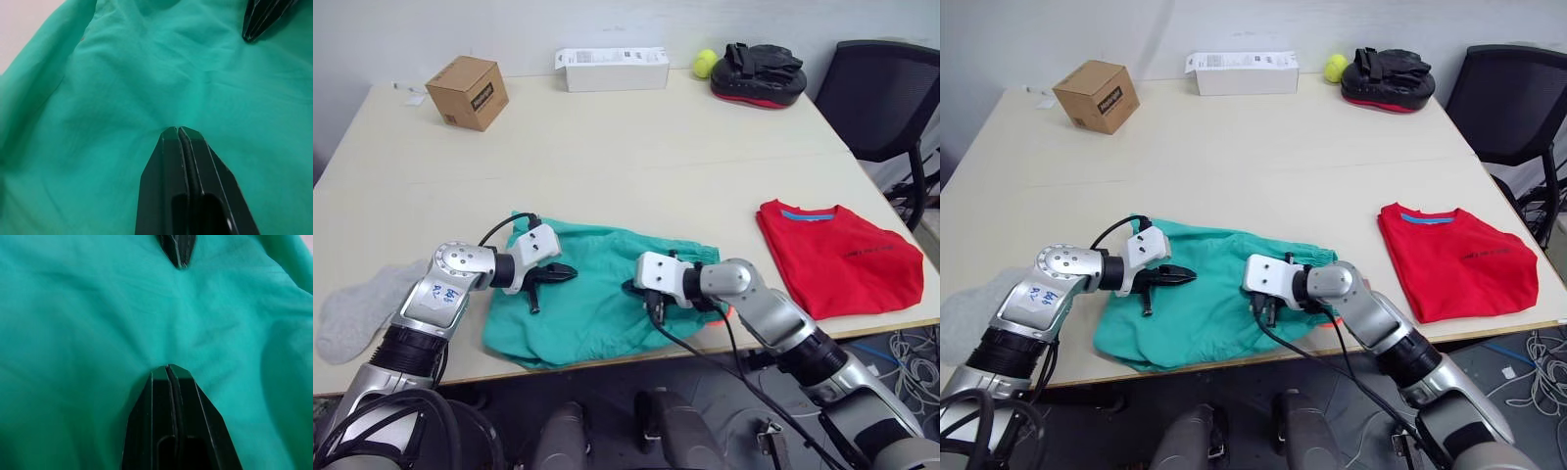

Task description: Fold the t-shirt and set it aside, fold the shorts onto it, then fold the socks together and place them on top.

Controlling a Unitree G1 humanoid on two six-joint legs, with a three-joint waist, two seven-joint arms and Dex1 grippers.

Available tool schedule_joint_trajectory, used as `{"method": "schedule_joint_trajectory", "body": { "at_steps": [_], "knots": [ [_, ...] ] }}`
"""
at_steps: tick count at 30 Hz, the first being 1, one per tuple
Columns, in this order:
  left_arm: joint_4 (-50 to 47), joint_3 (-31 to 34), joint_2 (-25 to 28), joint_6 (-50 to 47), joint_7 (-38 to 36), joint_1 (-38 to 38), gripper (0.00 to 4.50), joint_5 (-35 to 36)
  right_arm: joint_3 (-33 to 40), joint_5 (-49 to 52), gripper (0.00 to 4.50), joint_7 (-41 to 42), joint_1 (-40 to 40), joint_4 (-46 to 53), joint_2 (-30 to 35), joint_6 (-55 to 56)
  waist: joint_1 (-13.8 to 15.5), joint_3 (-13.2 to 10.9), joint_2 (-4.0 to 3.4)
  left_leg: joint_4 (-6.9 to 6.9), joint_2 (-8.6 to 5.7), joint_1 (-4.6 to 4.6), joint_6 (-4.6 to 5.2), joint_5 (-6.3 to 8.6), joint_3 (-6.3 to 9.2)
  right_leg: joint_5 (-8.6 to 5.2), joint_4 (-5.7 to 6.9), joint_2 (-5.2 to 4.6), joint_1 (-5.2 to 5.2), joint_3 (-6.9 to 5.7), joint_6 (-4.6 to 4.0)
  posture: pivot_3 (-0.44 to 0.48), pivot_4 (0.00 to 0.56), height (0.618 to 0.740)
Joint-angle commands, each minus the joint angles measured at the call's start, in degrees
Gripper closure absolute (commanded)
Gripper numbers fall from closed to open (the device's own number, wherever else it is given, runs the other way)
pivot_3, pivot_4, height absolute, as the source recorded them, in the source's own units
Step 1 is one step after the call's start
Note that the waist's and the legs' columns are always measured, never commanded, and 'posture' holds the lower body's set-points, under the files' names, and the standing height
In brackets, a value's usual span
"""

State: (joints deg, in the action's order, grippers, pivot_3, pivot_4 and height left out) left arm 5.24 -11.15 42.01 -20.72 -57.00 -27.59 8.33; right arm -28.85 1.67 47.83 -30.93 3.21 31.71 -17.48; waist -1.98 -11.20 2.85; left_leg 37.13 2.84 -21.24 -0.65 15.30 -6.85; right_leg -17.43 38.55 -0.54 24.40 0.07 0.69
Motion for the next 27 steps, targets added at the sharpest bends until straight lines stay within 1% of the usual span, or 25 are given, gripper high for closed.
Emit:
{"method": "schedule_joint_trajectory", "body": {
  "at_steps": [1,4,6,8,11,15,17,19,22,24,25,26,27],
  "knots": [
    [1.0,1.3,0.9,0.8,0.1,1.6,4.46,-0.9,6.8,-0.8,4.50,-0.1,3.3,-0.9,5.7,-1.2,0.3,0.0,0.00,0.02,0.00,0.02,0.02,-0.01,0.00,0.00,-0.02,0.00,-0.03,0.01,0.00,0.000,0.150,0.740],
    [0.9,1.8,0.9,0.9,0.0,2.4,4.46,-0.8,12.9,0.5,4.50,0.6,5.9,-0.8,10.5,-1.3,0.5,0.0,-0.02,0.01,-0.05,0.01,0.09,-0.06,0.00,0.03,-0.15,-0.06,-0.09,0.03,0.05,0.000,0.150,0.740],
    [0.6,2.1,0.8,0.9,-0.1,2.9,4.46,-0.8,15.7,1.3,4.50,1.1,7.1,-0.8,12.3,-1.5,0.4,0.0,-0.02,-0.04,-0.04,0.00,0.15,-0.09,0.00,0.07,-0.37,-0.05,-0.14,0.02,0.09,0.000,0.150,0.740],
    [0.7,2.3,0.7,1.2,-0.2,3.1,4.46,-0.8,18.4,2.3,4.50,1.0,7.7,-0.6,12.8,-1.8,0.3,0.0,-0.03,-0.07,-0.02,0.03,0.16,-0.09,0.01,0.10,-0.46,-0.03,-0.20,0.02,0.12,0.000,0.150,0.740],
    [0.6,3.2,-0.2,1.4,-0.1,2.7,4.46,0.2,22.8,6.1,4.50,0.5,7.9,2.1,11.2,-4.1,0.2,0.0,-0.06,-0.13,0.00,0.02,0.16,-0.09,0.01,0.11,-0.50,-0.01,-0.20,0.02,0.15,0.000,0.150,0.740],
    [-4.1,7.4,-3.6,-4.7,-2.1,-0.4,4.46,9.2,31.7,20.2,4.50,2.6,10.0,13.9,10.1,-16.0,0.3,0.0,-0.11,-0.15,0.01,-0.18,0.15,-0.09,0.04,0.18,-0.51,0.01,-0.04,0.02,0.27,0.000,0.150,0.740],
    [-7.1,7.7,-4.3,-8.0,-4.0,-1.9,4.46,12.7,36.1,26.6,4.50,2.5,12.2,20.0,11.1,-22.4,0.3,0.0,-0.10,-0.14,0.02,-0.37,0.14,-0.09,0.11,0.27,-0.49,0.02,0.11,-0.01,0.42,0.000,0.150,0.740],
    [-9.8,6.0,-4.7,-10.0,-5.5,-3.1,4.46,14.0,40.8,32.9,4.50,0.3,14.7,25.4,11.6,-29.8,0.4,0.0,-0.10,-0.13,0.02,-0.38,0.12,0.01,0.15,0.30,-0.52,0.02,0.10,-0.04,0.47,0.000,0.150,0.740],
    [-10.1,1.9,-6.0,-8.5,-5.8,-4.4,4.46,11.1,46.4,41.7,4.50,-4.1,18.4,31.8,11.2,-40.1,0.4,0.0,-0.13,-0.15,0.00,-0.40,0.16,0.11,0.17,0.28,-0.66,0.00,0.04,-0.03,0.50,0.000,0.150,0.740],
    [-7.7,-1.1,-7.2,-5.6,-5.1,-5.2,4.50,7.7,49.6,47.9,4.13,-7.9,21.5,35.8,10.8,-46.8,0.3,0.0,-0.14,-0.14,-0.01,-0.40,0.22,0.17,0.15,0.27,-0.71,-0.02,0.02,-0.01,0.52,0.000,0.150,0.740],
    [-5.7,-2.5,-7.8,-3.9,-4.7,-5.8,4.50,5.8,51.4,52.1,3.82,-10.3,23.4,37.6,10.3,-50.2,0.2,0.0,-0.13,-0.16,-0.01,-0.41,0.23,0.17,0.13,0.27,-0.75,-0.02,0.02,0.01,0.52,0.000,0.150,0.740],
    [-3.8,-3.8,-8.3,-2.2,-4.4,-6.2,4.50,4.0,53.1,55.9,3.64,-12.8,25.2,39.0,9.7,-53.3,0.2,0.0,-0.13,-0.15,0.00,-0.40,0.24,0.18,0.12,0.27,-0.74,-0.01,0.02,0.01,0.52,0.000,0.150,0.740],
    [-1.7,-5.1,-8.8,0.0,-4.4,-6.6,4.50,2.2,54.7,60.2,3.29,-16.6,27.3,39.6,8.6,-56.3,0.3,0.0,-0.12,-0.16,0.01,-0.42,0.25,0.18,0.10,0.27,-0.75,0.00,0.04,0.03,0.52,0.000,0.150,0.740]
  ]
}}
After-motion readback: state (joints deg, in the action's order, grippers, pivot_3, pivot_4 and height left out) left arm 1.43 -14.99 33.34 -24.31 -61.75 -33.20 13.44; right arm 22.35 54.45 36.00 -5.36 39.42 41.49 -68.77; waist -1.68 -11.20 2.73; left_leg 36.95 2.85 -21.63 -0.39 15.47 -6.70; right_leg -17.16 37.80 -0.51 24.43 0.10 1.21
